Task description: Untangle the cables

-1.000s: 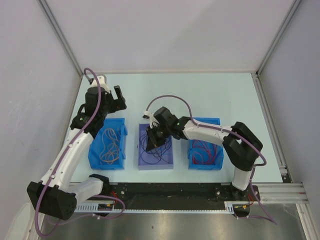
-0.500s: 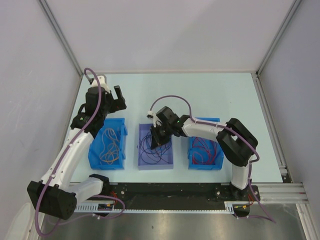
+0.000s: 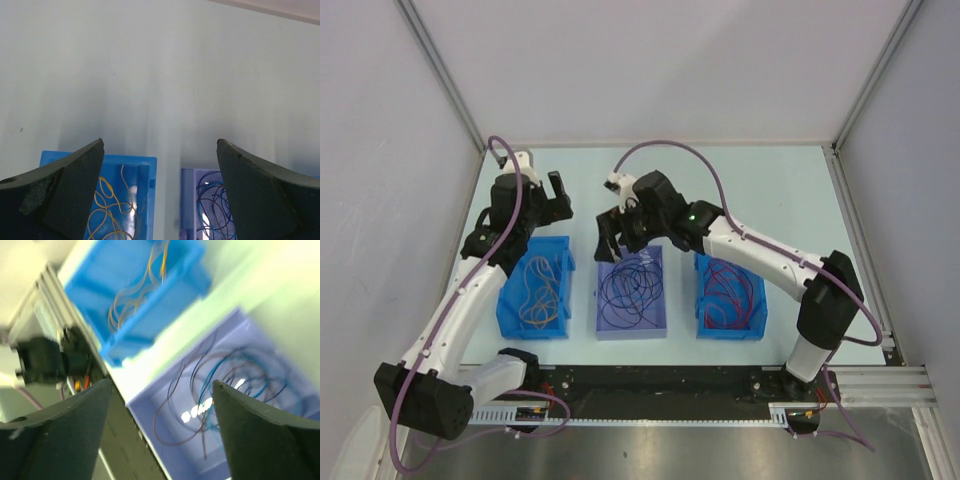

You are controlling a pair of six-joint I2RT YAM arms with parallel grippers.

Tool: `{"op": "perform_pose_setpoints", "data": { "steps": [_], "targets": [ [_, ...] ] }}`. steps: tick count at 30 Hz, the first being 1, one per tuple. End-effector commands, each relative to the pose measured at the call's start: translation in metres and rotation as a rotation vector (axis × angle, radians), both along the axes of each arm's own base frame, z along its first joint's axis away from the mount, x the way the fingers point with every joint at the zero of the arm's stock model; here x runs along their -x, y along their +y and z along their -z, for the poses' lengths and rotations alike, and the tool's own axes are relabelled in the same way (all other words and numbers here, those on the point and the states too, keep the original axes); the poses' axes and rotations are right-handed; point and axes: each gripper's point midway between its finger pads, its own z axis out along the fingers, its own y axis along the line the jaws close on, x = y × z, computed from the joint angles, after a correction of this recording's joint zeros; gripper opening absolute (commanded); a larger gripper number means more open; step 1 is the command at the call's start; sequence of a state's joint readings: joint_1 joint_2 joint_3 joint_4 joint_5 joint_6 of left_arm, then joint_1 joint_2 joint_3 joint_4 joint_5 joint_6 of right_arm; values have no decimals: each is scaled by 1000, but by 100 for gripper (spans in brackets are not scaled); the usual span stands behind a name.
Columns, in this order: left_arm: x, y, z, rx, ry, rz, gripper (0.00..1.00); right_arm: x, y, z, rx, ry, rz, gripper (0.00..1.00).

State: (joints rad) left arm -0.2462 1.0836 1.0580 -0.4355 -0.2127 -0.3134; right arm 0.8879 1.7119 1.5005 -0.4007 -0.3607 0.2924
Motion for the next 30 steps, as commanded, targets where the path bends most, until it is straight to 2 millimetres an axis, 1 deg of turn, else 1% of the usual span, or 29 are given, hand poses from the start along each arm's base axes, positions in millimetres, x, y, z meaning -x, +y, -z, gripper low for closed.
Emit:
{"op": "perform_pose_setpoints", "data": {
  "steps": [1,2,3,5,6,7,8,10,12,13,14,15,16,17,21,24,30],
  "targets": [
    [8,1,-9,20,-36,11,100,-31,-6,-30,47,-140,117,92],
    [11,1,-9,23,-37,12,100,-34,-6,-35,45,-158,128,93],
    [13,2,-7,22,-33,12,100,-36,-8,-36,52,-169,141,96],
    [22,4,-2,18,-29,9,100,-45,-16,-44,59,-214,201,98],
    [24,5,1,13,-24,8,100,-46,-20,-39,72,-216,218,100],
    [29,8,6,8,-22,5,100,-53,-26,-40,81,-233,261,100],
    [30,9,9,1,-18,4,100,-55,-30,-41,76,-230,281,100],
    [34,11,17,-6,-4,1,100,-68,-45,-37,113,-250,369,100],
    [38,11,19,-6,1,0,100,-75,-59,-36,130,-253,437,100],
    [38,11,18,-6,-3,1,100,-80,-68,-30,157,-261,476,100],
    [38,12,16,-8,-10,-3,100,-85,-76,-29,168,-263,509,100],
    [39,13,14,-8,-15,-4,100,-87,-82,-28,177,-265,531,100],
    [39,14,14,-10,-16,-7,100,-88,-86,-22,191,-257,527,100],
    [39,15,12,-14,-23,-14,100,-91,-90,-22,193,-253,525,100],
    [43,18,7,-19,-44,-21,100,-95,-97,-19,192,-233,522,100],
    [44,20,4,-24,-55,-30,100,-97,-94,-21,167,-225,503,100],
    [46,21,3,-20,-61,-34,100,-94,-84,-27,111,-200,462,100]
  ]
}}
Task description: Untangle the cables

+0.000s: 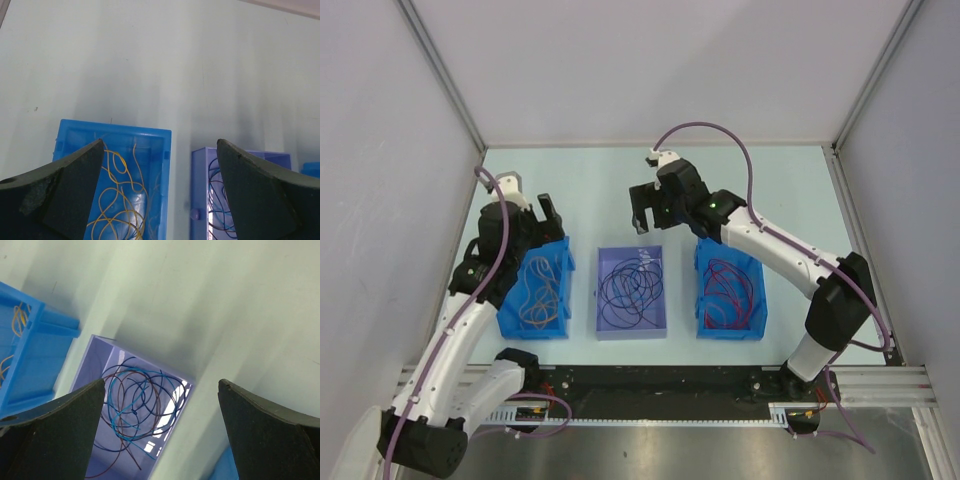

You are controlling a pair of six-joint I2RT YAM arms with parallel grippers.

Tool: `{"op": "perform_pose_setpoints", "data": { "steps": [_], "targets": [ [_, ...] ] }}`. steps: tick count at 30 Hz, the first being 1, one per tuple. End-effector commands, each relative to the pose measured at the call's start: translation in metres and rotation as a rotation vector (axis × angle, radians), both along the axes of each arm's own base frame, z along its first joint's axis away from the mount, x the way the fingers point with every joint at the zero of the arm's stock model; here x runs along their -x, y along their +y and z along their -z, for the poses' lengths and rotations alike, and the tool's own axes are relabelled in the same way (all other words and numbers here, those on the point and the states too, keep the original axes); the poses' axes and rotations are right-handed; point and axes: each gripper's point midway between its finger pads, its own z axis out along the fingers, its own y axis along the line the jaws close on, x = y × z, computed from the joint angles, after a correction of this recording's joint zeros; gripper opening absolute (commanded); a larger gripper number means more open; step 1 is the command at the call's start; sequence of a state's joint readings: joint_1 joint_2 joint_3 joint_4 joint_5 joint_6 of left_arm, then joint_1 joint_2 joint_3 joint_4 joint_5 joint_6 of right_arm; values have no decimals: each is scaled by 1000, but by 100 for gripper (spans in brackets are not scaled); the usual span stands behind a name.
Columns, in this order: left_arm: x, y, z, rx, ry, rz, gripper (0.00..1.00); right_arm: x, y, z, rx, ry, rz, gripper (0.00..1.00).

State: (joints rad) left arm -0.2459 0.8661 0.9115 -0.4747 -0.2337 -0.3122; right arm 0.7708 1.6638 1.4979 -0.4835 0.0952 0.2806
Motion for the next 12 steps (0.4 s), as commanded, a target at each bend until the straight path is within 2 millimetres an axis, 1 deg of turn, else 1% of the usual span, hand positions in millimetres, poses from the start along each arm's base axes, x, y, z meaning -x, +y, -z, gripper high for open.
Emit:
{"op": "perform_pose_setpoints", "data": {
  "steps": [1,8,10,11,12],
  "targets": [
    [0,5,-7,-14,-32,-13,100,3,9,-31,-99,-39,-33,100],
    [1,5,-7,-11,-33,-11,100,6,9,-31,-106,-28,-45,100],
    [1,5,-7,-11,-35,-11,100,10,15,-30,-123,-21,-92,100],
    [1,5,-7,-11,-33,-11,100,12,16,-32,-131,-20,-96,100],
    [1,5,-8,-9,-36,-12,100,12,18,-39,-154,-34,-97,100]
  ]
}}
